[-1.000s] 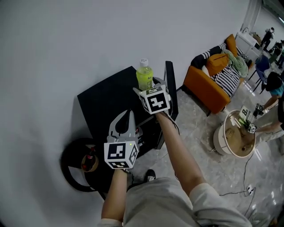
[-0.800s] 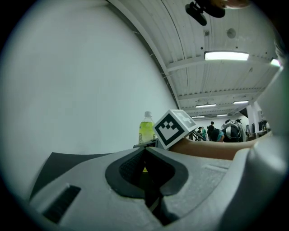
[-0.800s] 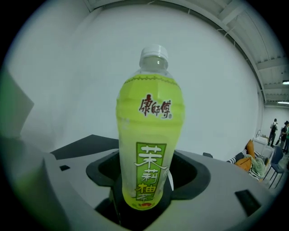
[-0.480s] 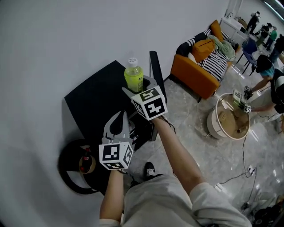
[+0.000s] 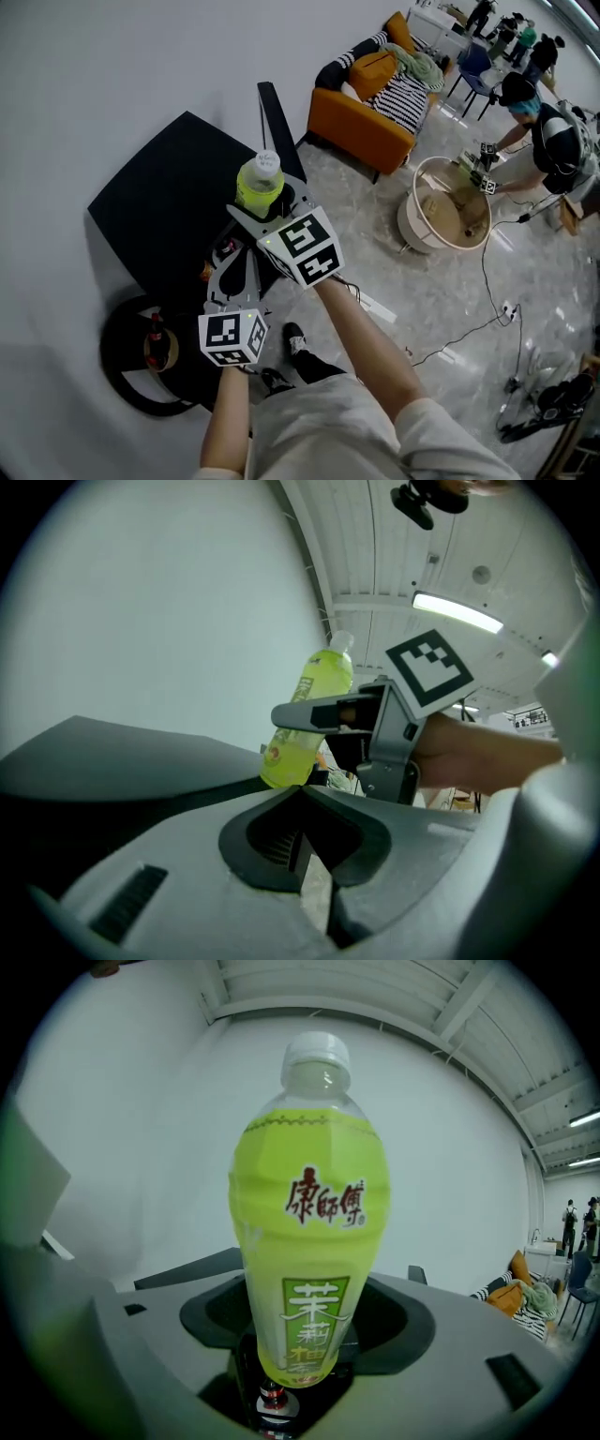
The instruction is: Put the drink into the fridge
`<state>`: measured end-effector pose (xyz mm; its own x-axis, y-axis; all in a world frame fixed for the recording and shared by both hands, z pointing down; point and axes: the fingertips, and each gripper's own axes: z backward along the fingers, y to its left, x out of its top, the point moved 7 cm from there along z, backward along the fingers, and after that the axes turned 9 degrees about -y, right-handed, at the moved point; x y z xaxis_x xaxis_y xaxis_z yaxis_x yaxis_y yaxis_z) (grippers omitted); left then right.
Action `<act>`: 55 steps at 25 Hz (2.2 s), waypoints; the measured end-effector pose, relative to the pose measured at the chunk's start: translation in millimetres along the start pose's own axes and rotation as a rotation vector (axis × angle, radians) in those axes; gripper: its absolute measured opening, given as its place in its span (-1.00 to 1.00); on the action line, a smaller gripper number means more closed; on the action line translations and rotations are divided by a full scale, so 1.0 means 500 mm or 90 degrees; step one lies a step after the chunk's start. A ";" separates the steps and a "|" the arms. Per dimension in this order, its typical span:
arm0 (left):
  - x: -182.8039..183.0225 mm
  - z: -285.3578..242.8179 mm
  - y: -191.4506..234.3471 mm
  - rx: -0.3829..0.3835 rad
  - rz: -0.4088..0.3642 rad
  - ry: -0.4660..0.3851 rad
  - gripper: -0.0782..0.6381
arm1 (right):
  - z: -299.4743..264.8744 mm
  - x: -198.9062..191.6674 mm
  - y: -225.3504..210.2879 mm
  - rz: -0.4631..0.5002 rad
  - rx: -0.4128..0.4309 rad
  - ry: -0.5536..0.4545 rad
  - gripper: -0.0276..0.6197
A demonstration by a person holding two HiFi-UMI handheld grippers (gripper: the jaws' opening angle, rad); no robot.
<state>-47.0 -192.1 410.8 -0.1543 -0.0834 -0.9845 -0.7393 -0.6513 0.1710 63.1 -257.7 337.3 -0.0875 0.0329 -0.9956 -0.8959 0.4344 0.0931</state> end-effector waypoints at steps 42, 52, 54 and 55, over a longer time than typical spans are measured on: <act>-0.359 -0.001 0.137 0.081 -0.005 0.134 -0.76 | -0.258 -0.742 0.006 -0.071 -0.031 0.042 0.01; -0.249 0.107 0.099 0.092 -0.014 0.104 -0.76 | -0.134 -0.666 0.037 -0.074 -0.098 0.121 0.01; -0.218 0.153 0.083 0.096 -0.011 0.099 -0.76 | -0.079 -0.611 0.061 -0.081 -0.111 0.113 0.01; -0.205 0.176 0.075 0.098 -0.008 0.097 -0.76 | -0.050 -0.583 0.075 -0.087 -0.114 0.107 0.01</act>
<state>-116.5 -141.5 521.4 -0.0519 -0.1966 -0.9791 -0.8335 -0.5316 0.1509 44.4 -273.4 631.3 -0.0179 -0.1720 -0.9849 -0.9657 0.2582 -0.0276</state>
